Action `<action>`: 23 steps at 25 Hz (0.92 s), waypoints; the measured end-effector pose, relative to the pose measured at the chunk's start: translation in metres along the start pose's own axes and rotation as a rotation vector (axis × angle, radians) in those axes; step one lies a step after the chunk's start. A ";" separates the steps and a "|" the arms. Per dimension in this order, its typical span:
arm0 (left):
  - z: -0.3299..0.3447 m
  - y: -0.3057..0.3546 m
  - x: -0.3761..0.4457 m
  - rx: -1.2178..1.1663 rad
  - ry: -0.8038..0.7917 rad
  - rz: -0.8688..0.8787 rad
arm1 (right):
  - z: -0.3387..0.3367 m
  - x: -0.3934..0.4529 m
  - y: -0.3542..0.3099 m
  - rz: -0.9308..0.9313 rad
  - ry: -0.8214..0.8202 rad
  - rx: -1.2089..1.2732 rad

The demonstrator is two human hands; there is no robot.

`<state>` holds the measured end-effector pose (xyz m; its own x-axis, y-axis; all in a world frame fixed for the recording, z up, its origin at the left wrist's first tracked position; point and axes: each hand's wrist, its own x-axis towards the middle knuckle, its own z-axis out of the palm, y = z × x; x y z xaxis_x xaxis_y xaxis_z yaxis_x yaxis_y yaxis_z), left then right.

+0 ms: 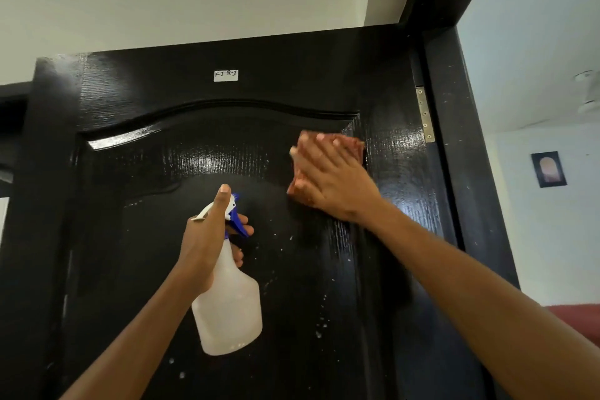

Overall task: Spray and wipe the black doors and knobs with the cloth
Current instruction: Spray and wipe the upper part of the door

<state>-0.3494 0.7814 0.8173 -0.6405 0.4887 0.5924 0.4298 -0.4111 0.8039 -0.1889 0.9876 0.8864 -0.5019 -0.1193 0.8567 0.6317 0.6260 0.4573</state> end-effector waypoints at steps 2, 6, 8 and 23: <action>-0.007 0.001 0.001 0.018 0.018 0.011 | -0.007 0.031 0.001 0.295 0.076 0.111; -0.017 -0.004 -0.002 0.038 0.032 0.007 | 0.011 0.009 -0.057 0.212 0.051 0.106; -0.025 -0.010 -0.007 0.052 0.040 0.009 | 0.025 -0.047 -0.095 -0.056 -0.035 0.094; -0.002 -0.046 -0.031 0.037 -0.048 -0.078 | 0.037 -0.133 -0.097 0.243 -0.007 0.107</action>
<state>-0.3510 0.7836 0.7616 -0.6417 0.5550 0.5294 0.4041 -0.3420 0.8484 -0.2051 0.9716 0.7189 -0.3472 0.0499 0.9365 0.6684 0.7136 0.2098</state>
